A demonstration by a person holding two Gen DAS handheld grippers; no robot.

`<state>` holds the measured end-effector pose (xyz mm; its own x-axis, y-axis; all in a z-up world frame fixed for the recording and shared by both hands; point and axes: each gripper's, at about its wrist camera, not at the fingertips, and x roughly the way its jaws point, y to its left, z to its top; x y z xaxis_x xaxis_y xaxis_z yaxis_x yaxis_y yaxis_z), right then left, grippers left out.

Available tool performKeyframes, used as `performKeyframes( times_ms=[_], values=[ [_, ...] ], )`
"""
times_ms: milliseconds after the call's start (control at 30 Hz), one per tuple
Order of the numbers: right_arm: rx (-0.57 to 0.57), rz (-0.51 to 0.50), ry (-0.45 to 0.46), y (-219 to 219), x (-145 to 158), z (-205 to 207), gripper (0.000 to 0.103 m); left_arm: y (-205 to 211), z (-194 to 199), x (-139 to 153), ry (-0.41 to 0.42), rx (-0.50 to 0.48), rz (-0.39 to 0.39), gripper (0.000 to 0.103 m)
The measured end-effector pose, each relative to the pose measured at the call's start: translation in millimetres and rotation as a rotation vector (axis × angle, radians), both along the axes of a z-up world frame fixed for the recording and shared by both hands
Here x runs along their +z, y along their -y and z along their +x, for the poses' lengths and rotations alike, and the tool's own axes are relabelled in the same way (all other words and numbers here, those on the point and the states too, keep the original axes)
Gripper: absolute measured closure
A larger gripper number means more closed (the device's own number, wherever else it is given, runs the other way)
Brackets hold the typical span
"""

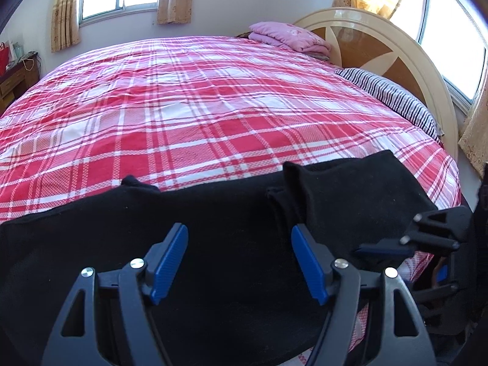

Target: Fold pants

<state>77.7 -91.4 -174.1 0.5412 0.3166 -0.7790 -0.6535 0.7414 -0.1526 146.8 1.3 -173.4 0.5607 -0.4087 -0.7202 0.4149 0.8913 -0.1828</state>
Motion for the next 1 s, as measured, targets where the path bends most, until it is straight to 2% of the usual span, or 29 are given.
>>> performKeyframes(
  times_ms=[33,67,200,300,400,500,533,567,633,733,833,933,1000],
  values=[
    [0.006,0.016,-0.011,1,2,0,0.097,-1,0,1,0.003,0.001,-0.001,0.026],
    [0.018,0.029,-0.01,1,6,-2,0.099,-2,-1,2,0.008,0.004,-0.003,0.024],
    [0.051,0.056,-0.006,4,17,-15,0.099,-8,1,2,0.008,0.02,-0.019,0.023],
    [0.038,0.025,-0.052,3,0,-8,0.099,-7,1,1,0.0,0.019,-0.023,0.023],
    [0.043,0.029,-0.065,3,-3,-9,0.099,1,-3,2,0.026,0.002,0.009,0.023],
    [0.025,0.056,-0.089,8,3,-3,0.098,11,-7,-2,0.03,-0.023,0.029,0.017],
    [0.019,0.057,-0.089,10,4,-4,0.093,15,-8,-4,0.025,-0.039,0.032,0.017],
    [0.012,0.055,-0.088,13,5,-3,0.078,19,-10,-5,0.024,-0.052,0.04,0.017],
    [-0.011,0.077,-0.095,26,11,-6,0.057,28,-14,-8,0.027,-0.074,0.065,0.017],
    [-0.059,0.161,-0.126,49,22,-12,0.056,36,-18,-13,0.03,-0.097,0.12,0.014],
    [-0.111,0.244,-0.162,71,25,-8,0.056,29,-19,-7,0.042,-0.07,0.107,0.014],
    [-0.19,0.224,-0.196,77,10,4,0.056,21,-22,5,0.085,-0.026,0.097,0.014],
    [-0.195,0.239,-0.2,75,5,7,0.056,17,-26,14,0.118,-0.006,0.078,0.009]
  ],
)
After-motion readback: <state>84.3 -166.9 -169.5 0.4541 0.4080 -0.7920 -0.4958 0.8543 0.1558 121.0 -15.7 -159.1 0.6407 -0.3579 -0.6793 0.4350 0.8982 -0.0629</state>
